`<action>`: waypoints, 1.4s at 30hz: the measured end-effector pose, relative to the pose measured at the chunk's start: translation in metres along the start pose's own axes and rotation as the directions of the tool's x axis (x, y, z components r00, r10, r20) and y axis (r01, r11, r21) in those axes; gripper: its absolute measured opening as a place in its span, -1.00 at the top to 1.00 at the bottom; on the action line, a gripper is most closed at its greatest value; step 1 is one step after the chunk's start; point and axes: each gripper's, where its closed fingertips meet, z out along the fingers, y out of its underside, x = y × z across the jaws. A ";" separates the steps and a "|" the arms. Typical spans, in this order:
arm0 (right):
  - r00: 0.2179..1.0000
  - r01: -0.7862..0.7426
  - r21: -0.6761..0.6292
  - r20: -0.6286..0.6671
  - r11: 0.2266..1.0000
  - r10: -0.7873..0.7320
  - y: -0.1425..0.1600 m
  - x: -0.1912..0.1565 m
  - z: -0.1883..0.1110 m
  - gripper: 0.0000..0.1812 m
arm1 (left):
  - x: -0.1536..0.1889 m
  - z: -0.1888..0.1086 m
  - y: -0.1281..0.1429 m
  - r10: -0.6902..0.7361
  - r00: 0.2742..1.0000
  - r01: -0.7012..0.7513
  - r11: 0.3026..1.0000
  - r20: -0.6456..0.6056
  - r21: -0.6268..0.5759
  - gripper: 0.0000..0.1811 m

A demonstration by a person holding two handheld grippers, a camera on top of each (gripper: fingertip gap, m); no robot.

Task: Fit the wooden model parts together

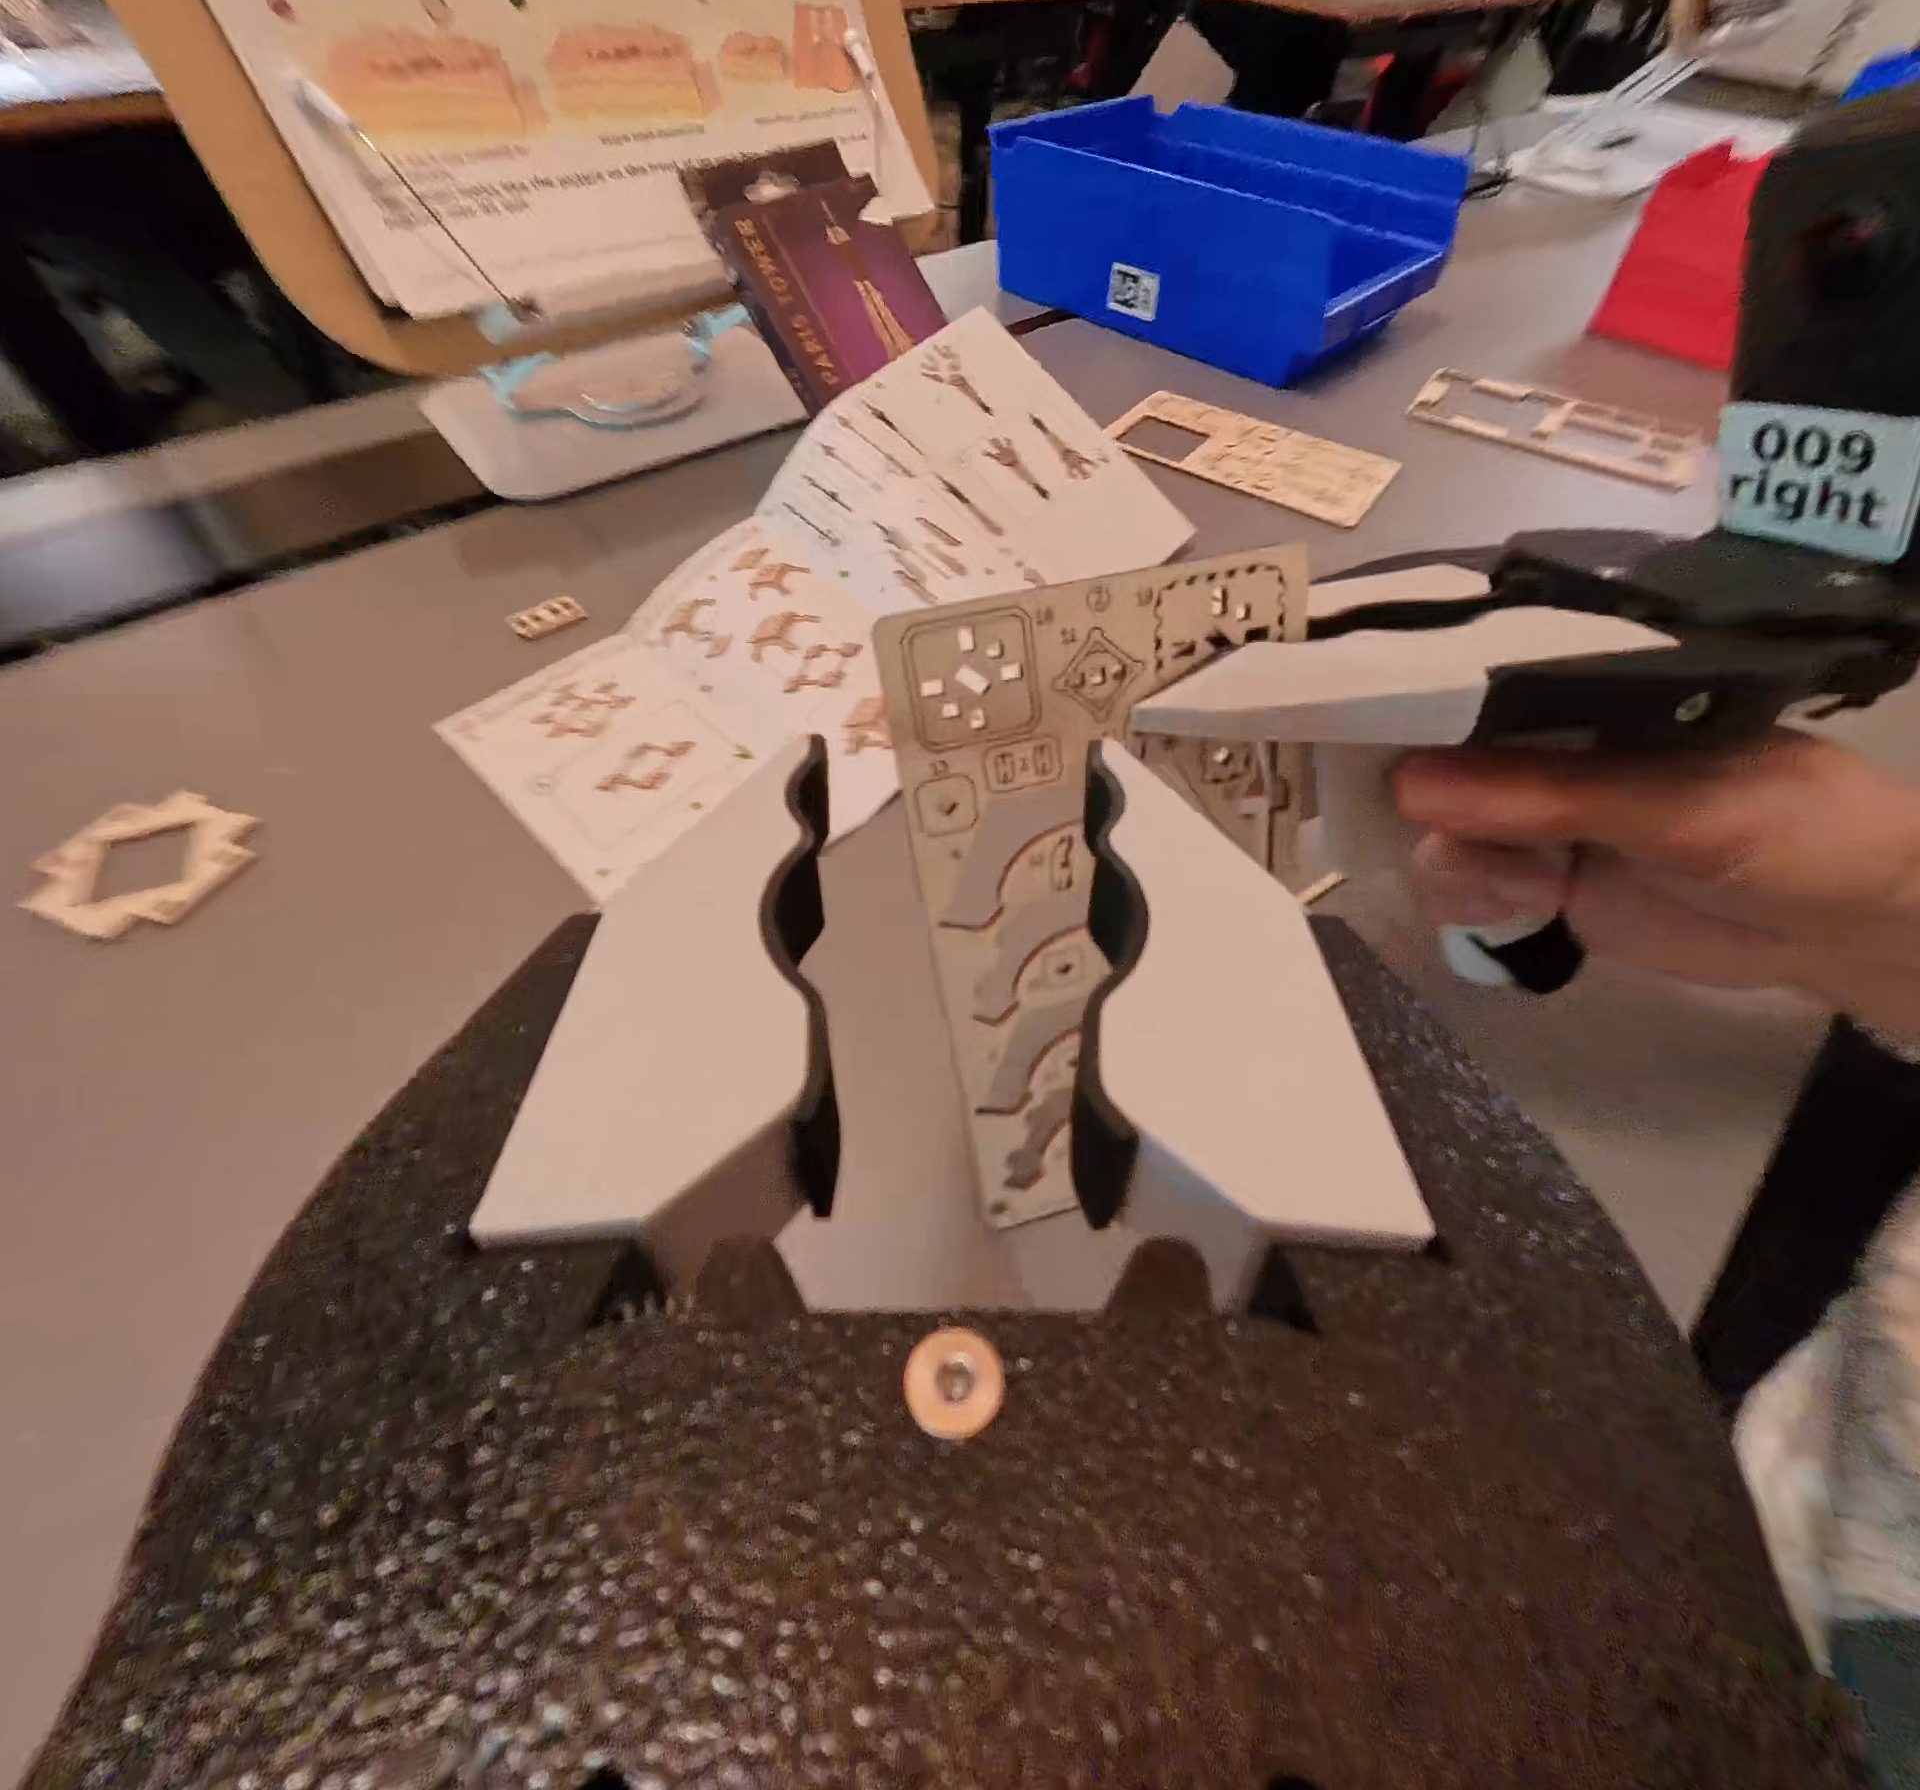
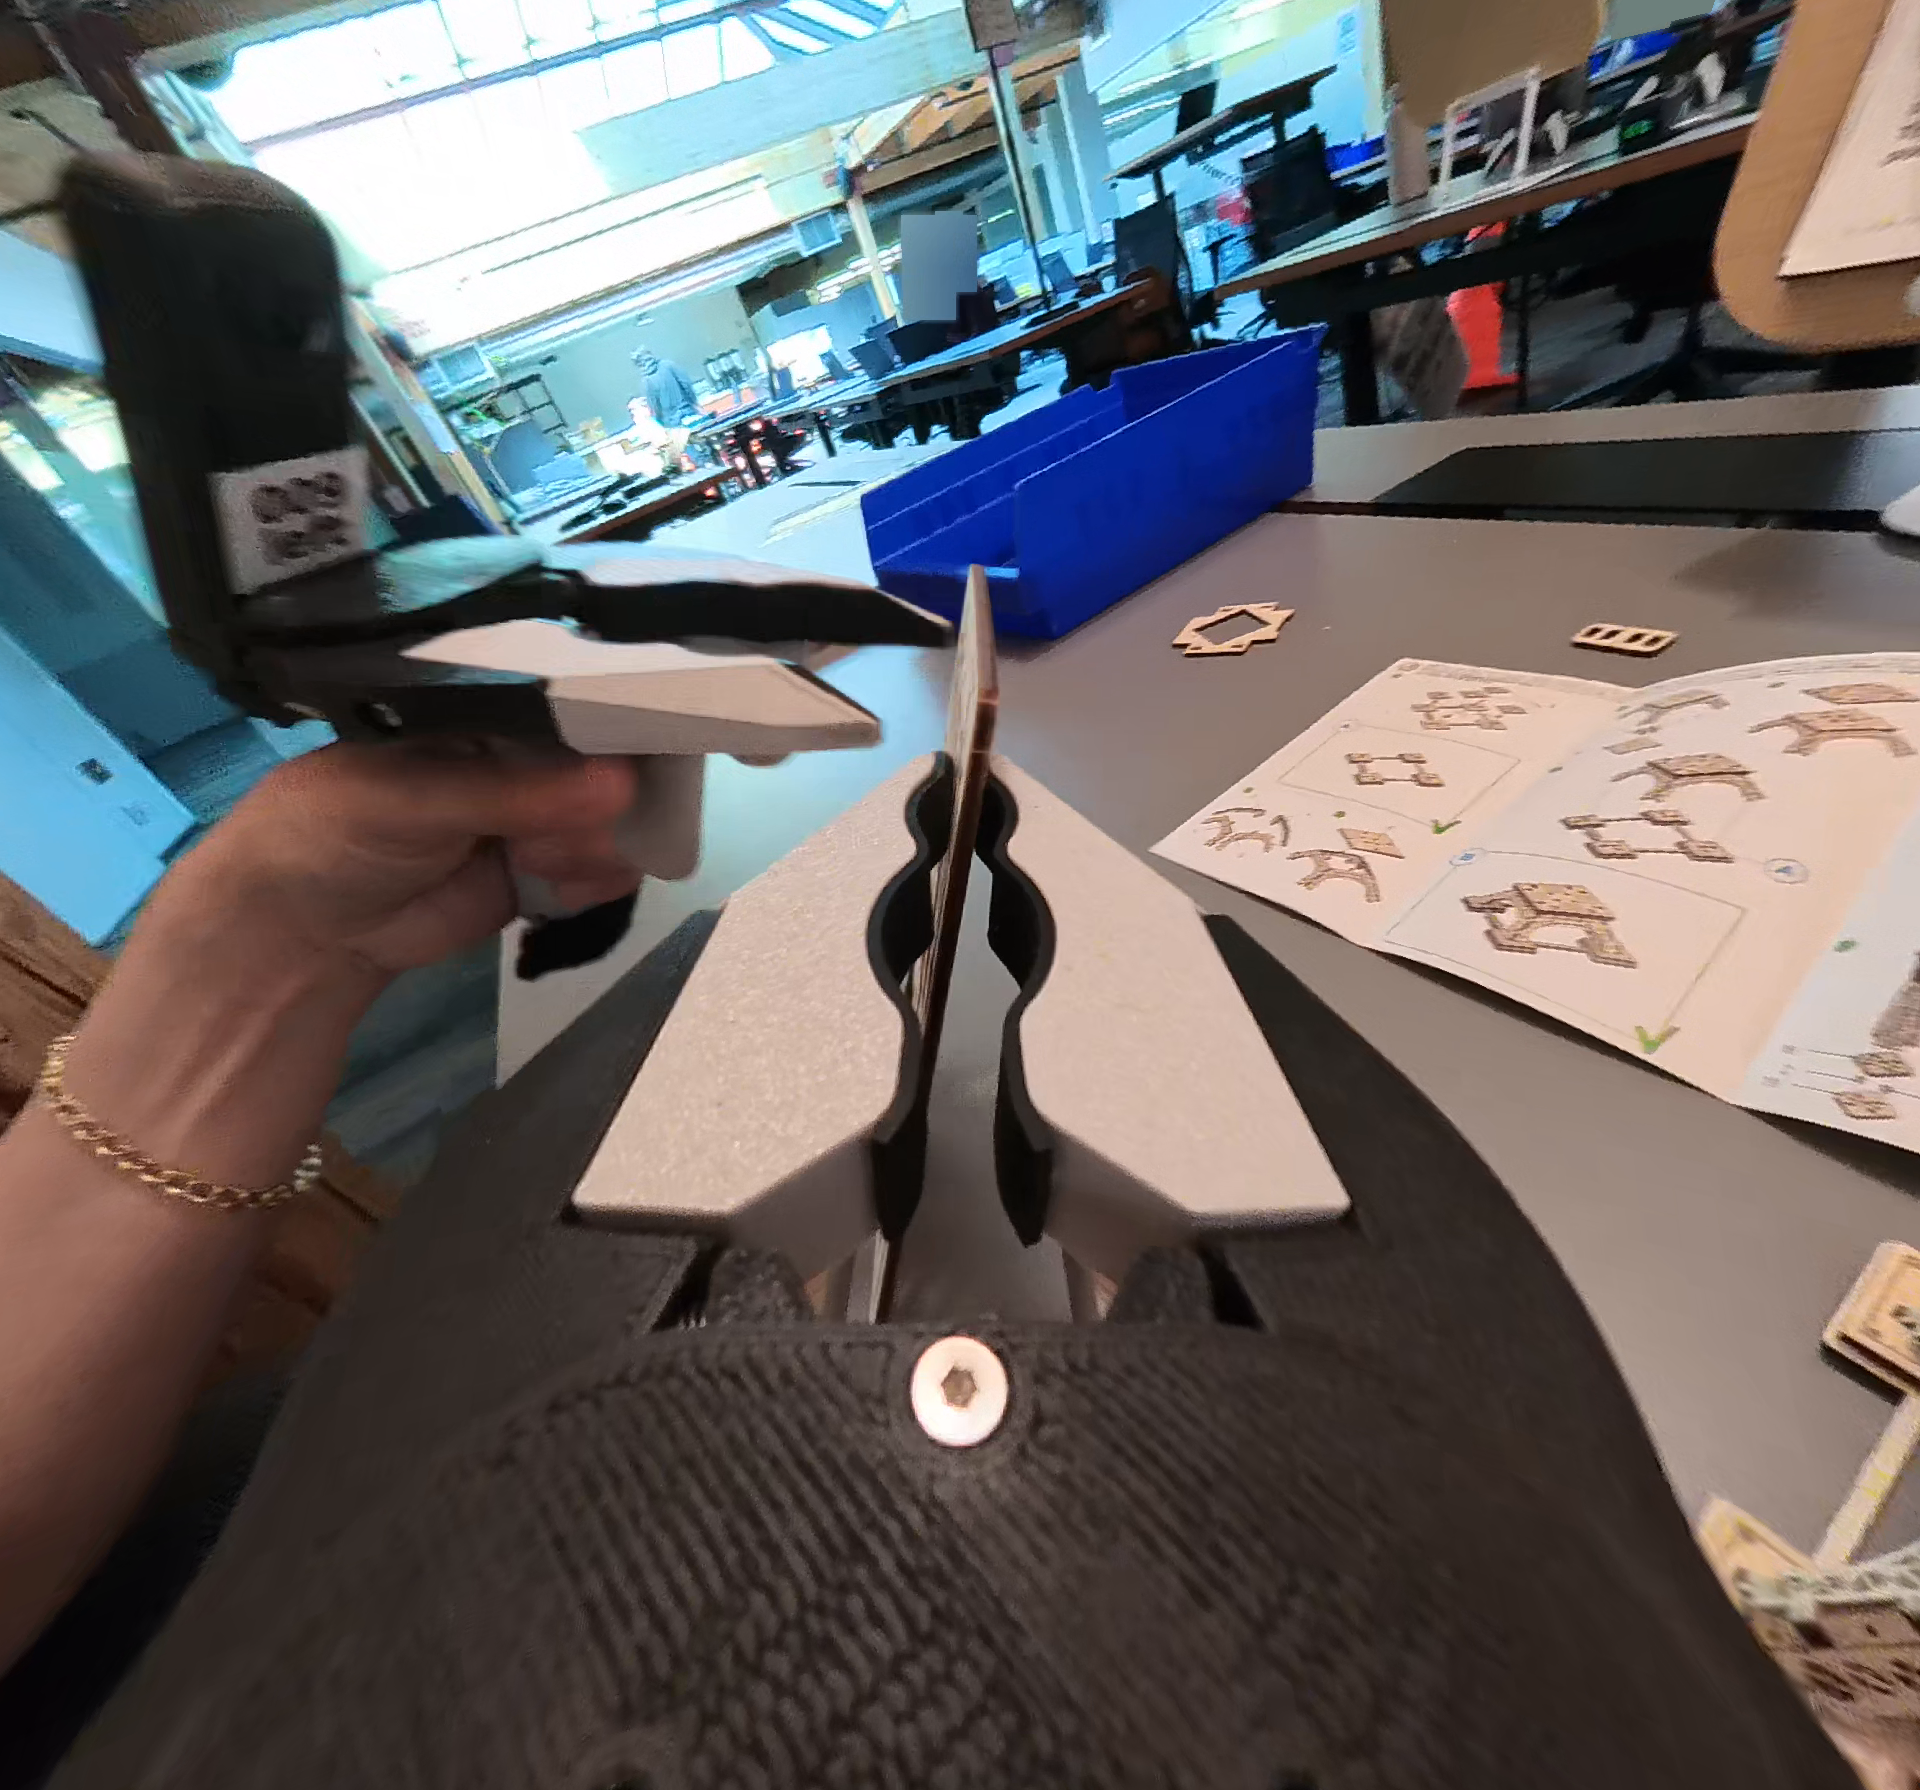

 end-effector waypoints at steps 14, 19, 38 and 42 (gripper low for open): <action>0.999 0.048 0.011 0.024 0.999 -0.049 -0.004 -0.011 0.001 1.00 | 0.030 0.004 -0.009 0.272 0.962 -0.272 0.962 -0.004 -0.012 1.00; 0.999 0.032 0.026 0.026 0.999 -0.033 -0.004 -0.011 0.003 1.00 | 0.031 0.004 -0.004 0.275 0.961 -0.276 0.960 -0.019 -0.037 1.00; 0.976 -0.206 -0.018 -0.078 0.978 0.204 0.025 0.021 -0.021 0.97 | 0.051 0.040 0.026 0.320 0.930 -0.353 0.913 -0.179 -0.206 1.00; 0.950 -0.296 -0.030 -0.115 0.955 0.290 0.041 0.027 -0.052 0.94 | 0.081 0.052 0.042 0.309 0.881 -0.406 0.882 -0.358 -0.237 1.00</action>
